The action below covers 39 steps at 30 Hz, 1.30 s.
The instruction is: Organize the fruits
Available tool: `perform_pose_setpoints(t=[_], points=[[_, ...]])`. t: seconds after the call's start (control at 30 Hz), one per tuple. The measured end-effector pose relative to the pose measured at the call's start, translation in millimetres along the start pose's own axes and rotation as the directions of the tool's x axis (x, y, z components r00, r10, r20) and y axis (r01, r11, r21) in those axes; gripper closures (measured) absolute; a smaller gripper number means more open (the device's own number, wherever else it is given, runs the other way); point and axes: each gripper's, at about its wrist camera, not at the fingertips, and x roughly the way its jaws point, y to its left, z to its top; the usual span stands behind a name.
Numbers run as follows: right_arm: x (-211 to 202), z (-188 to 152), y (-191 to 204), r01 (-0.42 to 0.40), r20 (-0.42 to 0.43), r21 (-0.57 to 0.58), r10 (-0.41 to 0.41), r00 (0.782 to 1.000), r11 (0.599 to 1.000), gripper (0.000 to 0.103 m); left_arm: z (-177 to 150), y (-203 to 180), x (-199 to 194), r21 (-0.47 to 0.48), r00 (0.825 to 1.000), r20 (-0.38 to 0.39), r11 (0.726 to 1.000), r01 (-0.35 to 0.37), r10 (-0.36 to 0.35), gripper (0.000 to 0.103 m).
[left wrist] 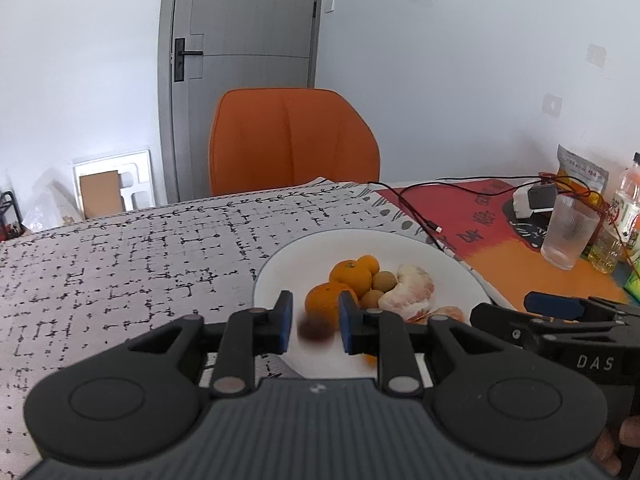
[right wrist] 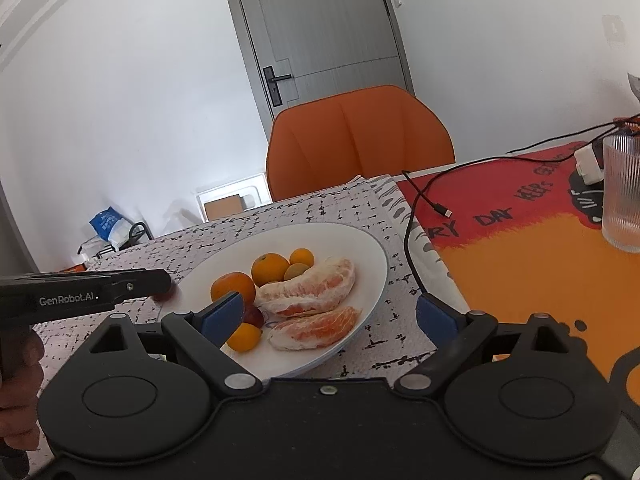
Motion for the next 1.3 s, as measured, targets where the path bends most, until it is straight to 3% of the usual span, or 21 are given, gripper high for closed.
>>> perform_pose_setpoints(t=[0.1,0.27,0.57,0.73,1.2,1.3], points=[[-1,-1,0,-0.015,-0.002,0.015,0.015,1.0,1.0,0.009,-1,4,-4,-0.008,1.0,-0.01,1.0,-0.016,0.016,0.077],[-2,-2,5,-0.034,-0.002,0.016,0.034,0.999,0.999,0.008,-4,14,-15,-0.031,0.998,-0.008,0.997,-0.066,0.066,0.051],[-6,-1,19,-0.061,0.004,0.022,0.061,0.998,0.998,0.001,-10,36,-38,-0.067,0.994,0.005,0.992,-0.106,0.107,0.026],[-11,0,30,-0.075,0.019,0.011,0.075,0.997,0.997,0.001,-14,55,-53,-0.12,0.995,0.012,0.988,-0.097,0.099,0.026],[-27,3,66,-0.117,0.029,-0.029,0.118,0.993,0.993,0.0,-23,79,-100,-0.159,0.987,0.074,0.978,-0.132,0.146,0.025],[-31,2,73,-0.124,0.026,-0.032,0.124,0.992,0.992,0.0,-25,85,-111,-0.171,0.985,0.087,0.977,-0.13,0.146,0.016]])
